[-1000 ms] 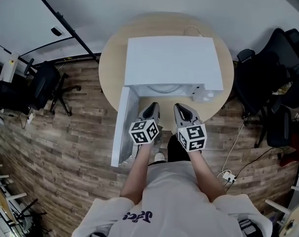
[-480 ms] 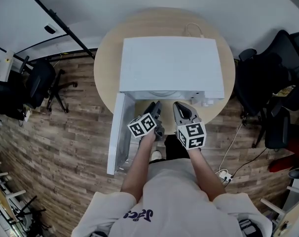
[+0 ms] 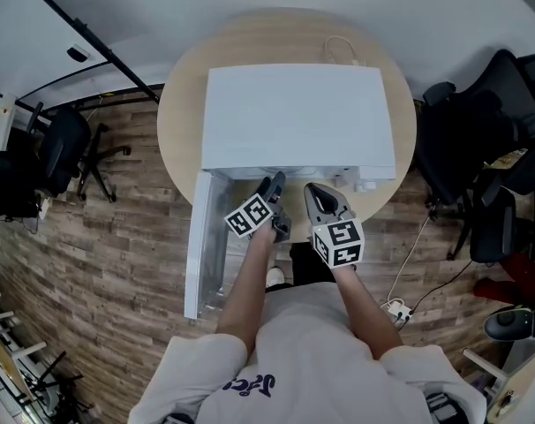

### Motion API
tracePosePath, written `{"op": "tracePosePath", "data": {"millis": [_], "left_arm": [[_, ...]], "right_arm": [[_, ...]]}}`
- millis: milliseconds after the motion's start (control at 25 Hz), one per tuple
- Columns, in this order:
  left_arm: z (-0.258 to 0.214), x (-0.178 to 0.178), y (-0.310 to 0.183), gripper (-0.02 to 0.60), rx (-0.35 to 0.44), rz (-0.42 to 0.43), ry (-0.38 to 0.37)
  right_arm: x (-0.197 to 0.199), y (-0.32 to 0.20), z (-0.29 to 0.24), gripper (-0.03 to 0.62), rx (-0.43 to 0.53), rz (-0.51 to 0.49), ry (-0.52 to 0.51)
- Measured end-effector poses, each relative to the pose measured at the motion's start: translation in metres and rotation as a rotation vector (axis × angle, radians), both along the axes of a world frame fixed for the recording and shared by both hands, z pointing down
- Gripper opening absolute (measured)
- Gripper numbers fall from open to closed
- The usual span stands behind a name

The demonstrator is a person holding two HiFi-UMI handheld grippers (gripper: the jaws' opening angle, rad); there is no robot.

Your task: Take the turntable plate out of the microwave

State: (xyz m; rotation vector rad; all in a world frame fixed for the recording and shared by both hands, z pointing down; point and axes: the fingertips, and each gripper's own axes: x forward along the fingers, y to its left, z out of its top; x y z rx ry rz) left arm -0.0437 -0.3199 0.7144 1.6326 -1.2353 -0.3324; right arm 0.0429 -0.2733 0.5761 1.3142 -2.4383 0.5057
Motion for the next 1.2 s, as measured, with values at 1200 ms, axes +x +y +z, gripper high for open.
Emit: {"op": "tracePosePath", "data": {"millis": [1200], "left_arm": [[0.028,-0.022,-0.007,0.026,-0.147,-0.281,0.385]], "right_arm": [[0.014,0.013,0.029,0.018,-0.081,0.049,-0.058]]}}
